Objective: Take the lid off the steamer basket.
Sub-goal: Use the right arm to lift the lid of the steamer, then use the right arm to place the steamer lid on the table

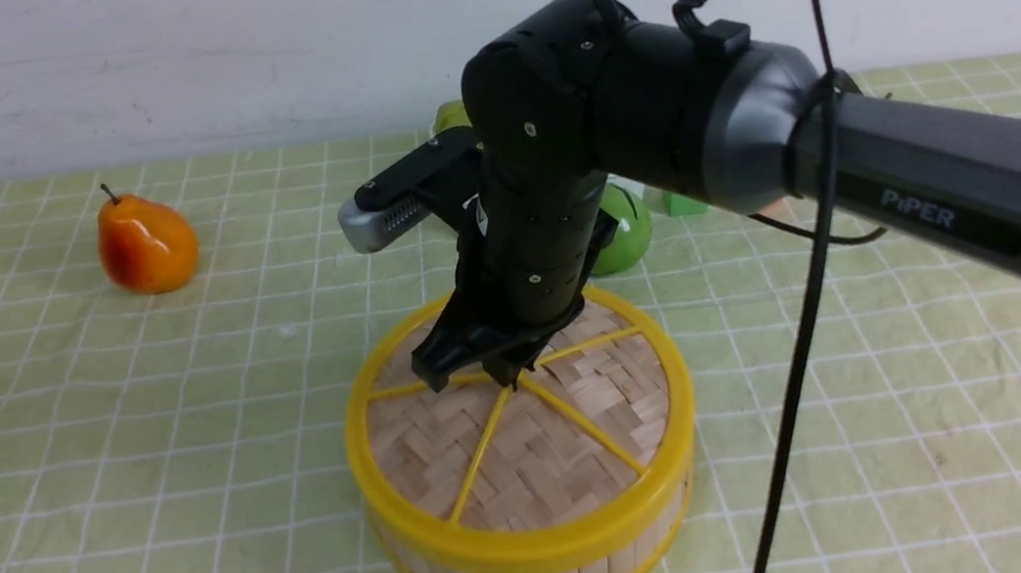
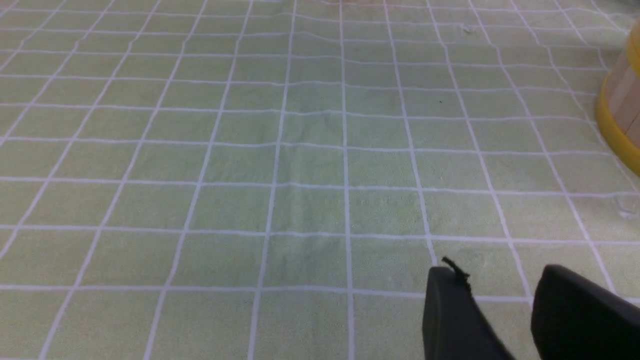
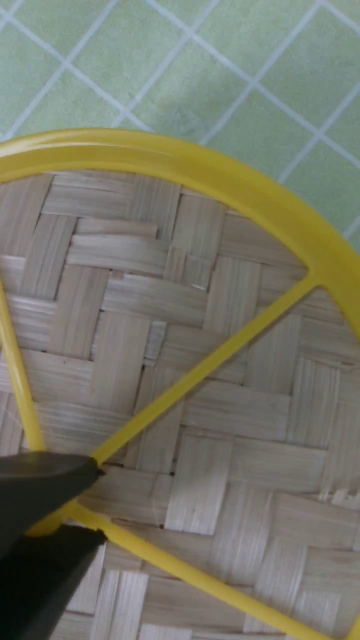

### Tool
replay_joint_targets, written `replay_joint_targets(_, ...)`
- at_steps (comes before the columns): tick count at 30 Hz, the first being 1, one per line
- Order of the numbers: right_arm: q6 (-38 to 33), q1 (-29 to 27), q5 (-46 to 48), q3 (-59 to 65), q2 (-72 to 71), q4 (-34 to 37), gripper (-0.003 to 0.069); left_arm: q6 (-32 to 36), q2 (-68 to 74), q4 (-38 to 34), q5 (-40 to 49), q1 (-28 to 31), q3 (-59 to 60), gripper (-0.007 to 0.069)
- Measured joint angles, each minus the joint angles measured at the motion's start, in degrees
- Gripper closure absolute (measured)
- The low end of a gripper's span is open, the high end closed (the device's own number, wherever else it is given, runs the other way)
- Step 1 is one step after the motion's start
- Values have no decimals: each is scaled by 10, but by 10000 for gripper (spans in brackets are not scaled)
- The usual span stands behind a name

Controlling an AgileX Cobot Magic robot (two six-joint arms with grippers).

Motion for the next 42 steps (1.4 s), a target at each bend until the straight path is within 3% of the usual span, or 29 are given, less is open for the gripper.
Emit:
replay_joint_targets(8,-1,-14,44,0,-140,-69,580,0,0,0,0,0,0,386)
replay_joint_targets(12,-1,-68,65,34,-224,-106,580,0,0,0,0,0,0,386)
replay_joint_targets(16,2,-170,39,185,-314,-107,580,0,0,0,0,0,0,386)
replay_joint_targets(17,2,-170,39,185,-314,-107,580,0,0,0,0,0,0,386)
replay_joint_targets(18,9,-214,-8,264,-337,-90,580,0,0,0,0,0,0,386)
replay_joint_targets(20,13,-237,-43,302,-344,-77,580,0,0,0,0,0,0,386)
replay_joint_targets(23,15,-290,-167,427,-337,-34,580,0,0,0,0,0,0,386)
replay_joint_targets(27,15,-316,-259,499,-301,-10,580,0,0,0,0,0,0,386)
replay_joint_targets(32,15,-320,-307,510,-246,-6,565,0,0,0,0,0,0,386)
replay_joint_targets(35,15,-320,-328,510,-209,0,498,0,0,0,0,0,0,386)
replay_joint_targets(38,15,-320,-324,503,-207,11,377,0,0,0,0,0,0,386)
replay_joint_targets(39,15,-320,-324,502,-208,11,369,0,0,0,0,0,0,386)
replay_joint_targets(40,15,-320,-308,498,-221,14,307,0,0,0,0,0,0,386)
replay_joint_targets(42,10,-320,-297,497,-247,18,263,0,0,0,0,0,0,386)
